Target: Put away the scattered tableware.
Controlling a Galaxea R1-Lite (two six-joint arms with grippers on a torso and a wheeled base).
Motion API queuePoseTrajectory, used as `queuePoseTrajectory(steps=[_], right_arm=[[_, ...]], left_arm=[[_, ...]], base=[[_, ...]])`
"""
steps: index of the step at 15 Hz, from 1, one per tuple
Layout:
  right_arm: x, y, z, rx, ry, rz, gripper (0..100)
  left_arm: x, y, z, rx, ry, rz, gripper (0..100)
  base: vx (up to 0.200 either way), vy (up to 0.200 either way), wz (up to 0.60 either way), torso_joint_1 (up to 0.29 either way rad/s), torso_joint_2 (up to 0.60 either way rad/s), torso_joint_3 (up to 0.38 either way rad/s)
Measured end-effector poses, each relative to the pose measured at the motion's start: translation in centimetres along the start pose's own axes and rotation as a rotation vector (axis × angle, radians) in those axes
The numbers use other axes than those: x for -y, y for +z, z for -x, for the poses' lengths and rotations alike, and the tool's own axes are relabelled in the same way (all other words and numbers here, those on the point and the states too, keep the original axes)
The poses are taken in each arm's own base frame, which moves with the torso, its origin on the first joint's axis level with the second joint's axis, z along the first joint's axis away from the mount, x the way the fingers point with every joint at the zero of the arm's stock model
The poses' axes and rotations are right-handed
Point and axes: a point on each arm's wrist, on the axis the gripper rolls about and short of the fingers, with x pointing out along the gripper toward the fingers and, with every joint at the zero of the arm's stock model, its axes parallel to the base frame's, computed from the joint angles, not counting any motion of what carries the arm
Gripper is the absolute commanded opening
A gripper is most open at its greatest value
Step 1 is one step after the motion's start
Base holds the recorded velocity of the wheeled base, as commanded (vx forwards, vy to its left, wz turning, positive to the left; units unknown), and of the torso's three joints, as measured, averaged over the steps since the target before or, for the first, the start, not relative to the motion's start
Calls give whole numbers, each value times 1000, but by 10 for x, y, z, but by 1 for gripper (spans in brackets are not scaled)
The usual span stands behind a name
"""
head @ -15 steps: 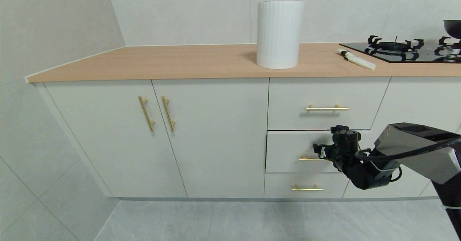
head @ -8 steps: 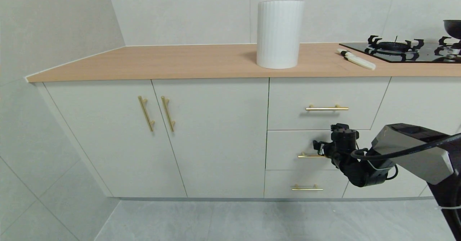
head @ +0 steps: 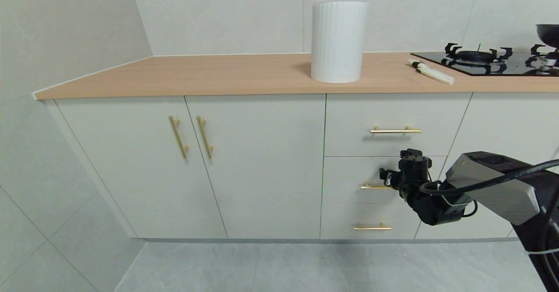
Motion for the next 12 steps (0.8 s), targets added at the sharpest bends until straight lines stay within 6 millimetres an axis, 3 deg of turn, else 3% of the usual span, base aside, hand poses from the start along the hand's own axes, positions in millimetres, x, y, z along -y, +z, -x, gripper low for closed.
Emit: queuePoseTrajectory(steps=[3,7,9,12], right_arm=[[3,-1,7,-12,-4,5,100],[11,1,44,-117,51,42,100],[16,6,73,-160,63,61,100],[23,32,125,-155,84,66,100]], left_arm=[[0,0,0,0,0,0,100],[0,0,0,0,0,0,100],[0,0,0,0,0,0,100],[0,0,0,0,0,0,100]], base=[[0,0,0,0,0,0],[0,0,0,0,0,0],[0,0,0,0,0,0],[0,0,0,0,0,0]])
